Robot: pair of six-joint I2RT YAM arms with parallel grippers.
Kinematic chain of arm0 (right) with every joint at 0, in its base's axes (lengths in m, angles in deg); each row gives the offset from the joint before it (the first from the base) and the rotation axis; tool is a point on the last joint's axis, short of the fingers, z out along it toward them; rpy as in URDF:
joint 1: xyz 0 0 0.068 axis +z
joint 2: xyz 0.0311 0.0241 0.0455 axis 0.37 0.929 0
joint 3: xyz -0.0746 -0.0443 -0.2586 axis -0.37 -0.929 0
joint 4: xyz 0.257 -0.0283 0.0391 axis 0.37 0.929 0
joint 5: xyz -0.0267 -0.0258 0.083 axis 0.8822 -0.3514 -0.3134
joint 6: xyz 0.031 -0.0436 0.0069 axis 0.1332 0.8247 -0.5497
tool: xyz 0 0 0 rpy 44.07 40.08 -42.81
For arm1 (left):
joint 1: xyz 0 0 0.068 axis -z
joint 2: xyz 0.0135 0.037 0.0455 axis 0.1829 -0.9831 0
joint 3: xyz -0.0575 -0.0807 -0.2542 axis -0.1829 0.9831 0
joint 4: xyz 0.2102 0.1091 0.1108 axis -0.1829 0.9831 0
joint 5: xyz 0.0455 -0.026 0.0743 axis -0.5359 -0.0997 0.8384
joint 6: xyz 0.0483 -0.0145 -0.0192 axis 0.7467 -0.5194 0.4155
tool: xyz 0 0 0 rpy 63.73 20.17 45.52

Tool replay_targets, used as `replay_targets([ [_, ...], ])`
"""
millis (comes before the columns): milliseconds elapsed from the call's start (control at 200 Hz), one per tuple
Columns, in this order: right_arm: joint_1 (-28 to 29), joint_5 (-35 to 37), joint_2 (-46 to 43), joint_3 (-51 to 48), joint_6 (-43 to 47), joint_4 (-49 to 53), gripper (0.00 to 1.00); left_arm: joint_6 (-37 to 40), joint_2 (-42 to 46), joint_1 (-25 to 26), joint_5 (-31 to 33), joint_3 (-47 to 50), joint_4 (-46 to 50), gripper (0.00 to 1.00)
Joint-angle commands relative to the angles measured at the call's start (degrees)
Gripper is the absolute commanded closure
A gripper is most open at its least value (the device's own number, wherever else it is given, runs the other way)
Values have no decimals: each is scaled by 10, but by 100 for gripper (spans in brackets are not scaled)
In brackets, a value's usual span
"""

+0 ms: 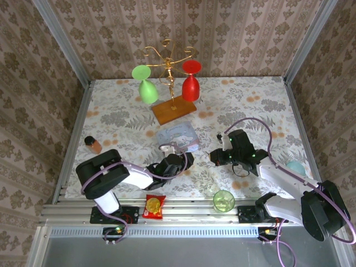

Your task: Unlock a padlock with a key

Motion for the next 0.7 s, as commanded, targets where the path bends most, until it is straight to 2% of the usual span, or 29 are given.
replay_targets([
  [0, -4, 6, -8, -7, -7, -3, 100, -40, -40, 9, -23, 10, -16, 44],
  [335, -6, 16, -30, -12, 1, 9, 100, -72, -24, 36, -9, 1, 60, 48],
  [535, -7, 16, -27, -20, -1, -3, 100, -97, -48, 45, -14, 8, 30, 55],
  [695, -7, 17, -23, -29, -1, -15, 100, -92, -45, 46, -15, -3, 52, 60],
])
